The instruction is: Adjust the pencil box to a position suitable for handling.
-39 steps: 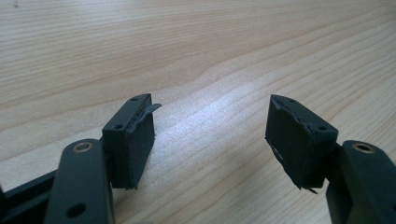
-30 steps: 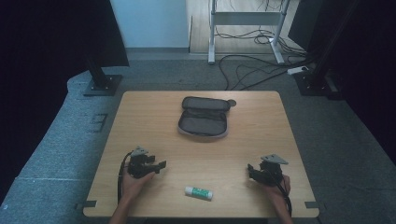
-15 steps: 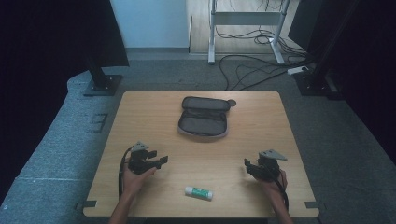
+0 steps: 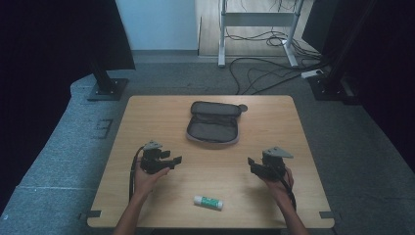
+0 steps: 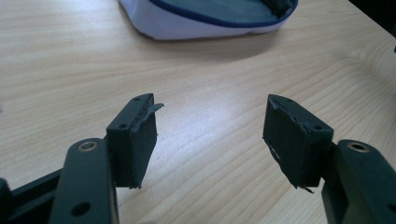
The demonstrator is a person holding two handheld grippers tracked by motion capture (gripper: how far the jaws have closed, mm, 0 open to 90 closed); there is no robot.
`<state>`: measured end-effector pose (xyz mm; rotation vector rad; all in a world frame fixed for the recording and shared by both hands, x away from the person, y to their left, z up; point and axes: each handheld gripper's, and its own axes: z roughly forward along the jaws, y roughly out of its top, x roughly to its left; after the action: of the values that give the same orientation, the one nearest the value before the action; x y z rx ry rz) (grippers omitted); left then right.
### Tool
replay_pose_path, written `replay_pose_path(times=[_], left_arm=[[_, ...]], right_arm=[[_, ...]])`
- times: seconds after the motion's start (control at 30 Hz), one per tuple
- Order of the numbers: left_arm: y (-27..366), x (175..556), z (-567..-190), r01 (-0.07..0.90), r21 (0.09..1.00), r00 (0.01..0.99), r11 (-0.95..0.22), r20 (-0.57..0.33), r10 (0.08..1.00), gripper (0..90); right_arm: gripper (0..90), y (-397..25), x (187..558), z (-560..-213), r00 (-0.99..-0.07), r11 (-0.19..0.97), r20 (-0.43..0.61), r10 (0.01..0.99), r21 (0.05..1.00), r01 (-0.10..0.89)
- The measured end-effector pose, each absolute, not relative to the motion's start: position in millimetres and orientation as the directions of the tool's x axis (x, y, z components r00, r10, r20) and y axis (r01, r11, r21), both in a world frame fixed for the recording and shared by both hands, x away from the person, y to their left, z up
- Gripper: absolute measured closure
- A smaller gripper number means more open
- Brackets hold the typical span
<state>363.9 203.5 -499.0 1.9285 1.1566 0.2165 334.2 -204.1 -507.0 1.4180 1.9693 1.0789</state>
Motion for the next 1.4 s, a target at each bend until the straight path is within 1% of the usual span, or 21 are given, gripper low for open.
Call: replay_pose_path(times=[0.2,0.67,1.0,1.4], left_arm=[[198.1,374.2,-494.5,0.645,0.737,0.553,-0.200,-0.270,0.788,35.5],[191.0,393.2,-484.7,0.650,0.736,0.539,-0.189,-0.272,0.797,36.6],[188.0,408.2,-484.0,0.675,0.721,0.509,-0.157,-0.302,0.806,37.8],[183.6,425.8,-484.0,0.689,0.709,0.486,-0.151,-0.297,0.822,38.4]], right_arm=[[34.9,-192.4,343.2,-500.8,-0.366,0.172,0.050,0.929,0.818,0.549],[35.8,-177.2,365.1,-487.9,-0.381,0.173,0.057,0.923,0.823,0.541],[37.7,-168.9,376.2,-486.0,-0.388,0.175,0.055,0.920,0.829,0.531],[38.3,-163.2,389.0,-483.8,-0.392,0.171,0.066,0.917,0.825,0.538]])
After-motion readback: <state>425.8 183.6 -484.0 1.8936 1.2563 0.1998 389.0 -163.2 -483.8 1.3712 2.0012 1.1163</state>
